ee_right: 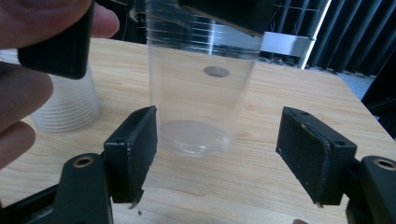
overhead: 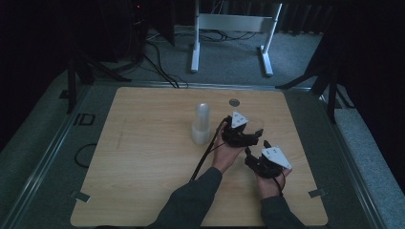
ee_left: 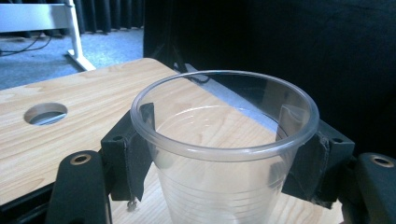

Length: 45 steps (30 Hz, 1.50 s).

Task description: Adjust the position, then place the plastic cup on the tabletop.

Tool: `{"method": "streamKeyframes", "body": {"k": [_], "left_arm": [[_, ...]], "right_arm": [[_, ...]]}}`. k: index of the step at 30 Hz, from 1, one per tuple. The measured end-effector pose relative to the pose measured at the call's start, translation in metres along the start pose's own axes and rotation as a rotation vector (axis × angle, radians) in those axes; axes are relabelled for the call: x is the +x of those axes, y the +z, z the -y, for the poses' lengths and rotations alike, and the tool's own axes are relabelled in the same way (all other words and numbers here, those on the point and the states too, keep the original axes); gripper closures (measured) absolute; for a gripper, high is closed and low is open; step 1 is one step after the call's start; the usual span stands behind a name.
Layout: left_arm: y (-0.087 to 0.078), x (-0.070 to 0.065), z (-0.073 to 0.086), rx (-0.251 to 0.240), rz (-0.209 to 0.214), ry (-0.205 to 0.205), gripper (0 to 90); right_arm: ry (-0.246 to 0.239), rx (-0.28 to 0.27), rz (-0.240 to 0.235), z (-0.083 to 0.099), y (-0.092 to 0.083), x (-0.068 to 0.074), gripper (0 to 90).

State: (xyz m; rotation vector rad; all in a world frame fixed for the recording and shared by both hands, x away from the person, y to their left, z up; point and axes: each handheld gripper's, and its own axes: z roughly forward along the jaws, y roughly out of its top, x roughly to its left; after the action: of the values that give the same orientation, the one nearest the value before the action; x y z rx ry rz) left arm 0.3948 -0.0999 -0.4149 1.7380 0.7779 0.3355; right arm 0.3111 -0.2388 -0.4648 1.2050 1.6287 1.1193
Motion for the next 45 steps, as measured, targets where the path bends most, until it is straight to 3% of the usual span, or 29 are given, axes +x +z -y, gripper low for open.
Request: {"method": "streamKeyframes", "body": {"k": [25, 45], "left_arm": [[-0.004, 0.007, 0.006, -0.004, -0.071, 0.005, 29.6], [-0.016, 0.010, 0.013, -0.024, -0.112, 0.044, 29.8]], "right_arm": [[0.018, -0.010, 0.013, 0.000, -0.002, -0.005, 28.5], [0.032, -0.021, 0.026, -0.001, -0.003, -0.009, 28.6]]}}
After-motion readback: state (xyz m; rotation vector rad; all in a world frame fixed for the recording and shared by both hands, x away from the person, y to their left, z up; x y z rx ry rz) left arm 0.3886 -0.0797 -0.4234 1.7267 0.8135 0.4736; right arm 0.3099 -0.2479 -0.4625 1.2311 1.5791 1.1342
